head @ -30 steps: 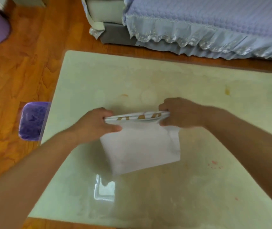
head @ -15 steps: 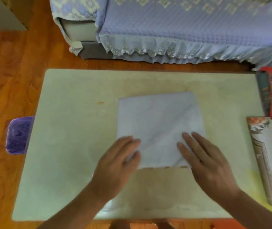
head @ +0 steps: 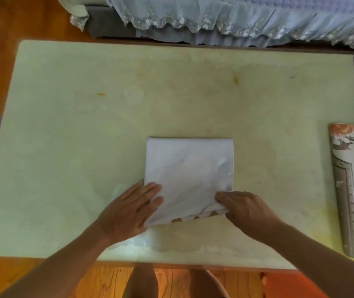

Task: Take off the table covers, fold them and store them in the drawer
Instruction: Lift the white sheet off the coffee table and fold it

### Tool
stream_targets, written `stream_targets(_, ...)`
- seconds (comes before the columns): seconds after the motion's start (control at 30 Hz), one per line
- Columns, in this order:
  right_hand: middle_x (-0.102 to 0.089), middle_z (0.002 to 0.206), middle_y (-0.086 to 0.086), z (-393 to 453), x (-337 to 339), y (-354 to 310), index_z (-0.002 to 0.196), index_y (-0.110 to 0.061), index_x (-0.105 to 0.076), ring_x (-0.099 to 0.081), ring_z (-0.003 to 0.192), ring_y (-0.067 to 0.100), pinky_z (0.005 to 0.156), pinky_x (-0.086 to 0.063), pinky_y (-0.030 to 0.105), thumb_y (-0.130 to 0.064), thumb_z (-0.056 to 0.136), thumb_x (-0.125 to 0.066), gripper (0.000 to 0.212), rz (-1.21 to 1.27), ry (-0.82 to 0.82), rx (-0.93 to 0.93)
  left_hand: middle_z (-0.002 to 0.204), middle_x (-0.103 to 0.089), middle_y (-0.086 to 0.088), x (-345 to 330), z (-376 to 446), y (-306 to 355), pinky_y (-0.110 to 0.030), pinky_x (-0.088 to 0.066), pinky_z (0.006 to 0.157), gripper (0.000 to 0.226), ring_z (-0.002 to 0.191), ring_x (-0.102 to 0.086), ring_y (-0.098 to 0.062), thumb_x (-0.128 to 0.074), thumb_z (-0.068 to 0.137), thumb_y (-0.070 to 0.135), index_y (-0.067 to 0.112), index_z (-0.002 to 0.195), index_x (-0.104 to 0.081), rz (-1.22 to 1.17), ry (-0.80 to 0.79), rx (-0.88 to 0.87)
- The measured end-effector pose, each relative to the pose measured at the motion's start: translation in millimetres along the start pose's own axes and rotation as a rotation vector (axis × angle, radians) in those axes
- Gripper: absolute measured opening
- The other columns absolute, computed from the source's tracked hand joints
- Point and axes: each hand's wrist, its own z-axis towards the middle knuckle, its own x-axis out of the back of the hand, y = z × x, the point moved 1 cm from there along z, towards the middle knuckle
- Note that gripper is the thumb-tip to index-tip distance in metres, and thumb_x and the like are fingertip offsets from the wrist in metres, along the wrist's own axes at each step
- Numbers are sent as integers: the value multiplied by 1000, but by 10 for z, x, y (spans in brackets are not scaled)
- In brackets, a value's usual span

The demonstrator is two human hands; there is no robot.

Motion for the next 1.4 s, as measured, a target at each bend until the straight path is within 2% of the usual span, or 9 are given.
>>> stream_targets(0.17, -66, 78, -7, 243, 331, 203, 114, -30, -54, -60, 63, 17, 64, -48, 31, -27, 90, -54, 24, 95, -269, -83, 149, -52, -15, 25, 222, -233, -49, -46, 111, 45, 140, -50, -29, -49, 103, 33, 3, 133, -64, -162, 195, 7)
stream_targets(0.33, -61, 71, -9, 262, 260, 270, 95, -33, -55, -56, 61, 14, 62, -49, 31, -33, 83, -55, 12, 123, -232, -104, 148, -55, -5, -100, 214, -350, -39, -45, 113, 67, 137, -52, -17, -75, 83, 39, 5, 138, -60, -305, 143, 77)
stream_targets(0.53, -43, 148, -15, 21, 164, 370, 143, -33, -43, -41, 132, 4, 110, -37, 25, -76, 74, -63, 84, 157, -235, -50, 116, -73, 10, 97, 362, -304, -36, -58, 79, 43, 101, -71, -18, -57, 88, 44, 26, 127, -66, -562, 173, 407)
stream_targets(0.63, -40, 133, -29, -62, 217, 384, 140, -51, -22, -43, 119, -4, 99, -35, 11, -65, 68, -80, 93, 369, -291, -263, 85, -73, 12, 102, 412, -258, -26, -48, 59, 36, 75, -69, -16, -50, 92, 49, 29, 114, -72, -572, 258, 550)
stream_targets(0.73, -56, 125, -18, -91, 179, 426, 129, -46, -33, -53, 120, 2, 91, -46, 23, -35, 72, -89, 81, 622, -177, -527, 60, -62, 14, 87, 447, -218, -27, -43, 56, 49, 60, -62, -13, -46, 88, 63, 26, 104, -74, -710, 295, 769)
stream_targets(0.93, -73, 107, -8, 178, 168, 463, 121, -38, -60, -66, 105, 8, 93, -47, 31, -24, 77, -86, 53, 943, 109, -680, 105, -72, 22, 187, 579, -211, -42, -52, 94, 50, 101, -67, -3, -52, 84, 66, 33, 119, -65, -1038, 273, 957)
stream_targets(1.07, -69, 110, 7, 293, 42, 389, 122, -34, -62, -65, 100, 22, 92, -50, 37, -51, 69, -86, 61, 1153, 258, -812, 94, -73, 8, 225, 622, -200, -45, -55, 82, 52, 89, -69, -16, -45, 87, 68, 28, 117, -60, -932, 287, 960)
stream_targets(1.27, -70, 101, 3, 389, -39, 270, 112, -22, -54, -62, 85, 14, 68, -44, 24, -32, 86, -78, 38, 1035, 339, -978, 70, -64, 9, 255, 664, -8, -45, -54, 61, 55, 64, -65, -20, -36, 90, 69, 21, 111, -55, -742, 311, 1011)
stream_targets(1.4, -67, 104, 2, 552, 26, 313, 113, -19, -51, -62, 87, 14, 63, -43, 24, -38, 87, -75, 39, 992, 296, -1022, 99, -67, 21, 354, 715, -20, -35, -57, 77, 49, 87, -68, -5, -55, 93, 55, 27, 132, -47, -867, 348, 1014)
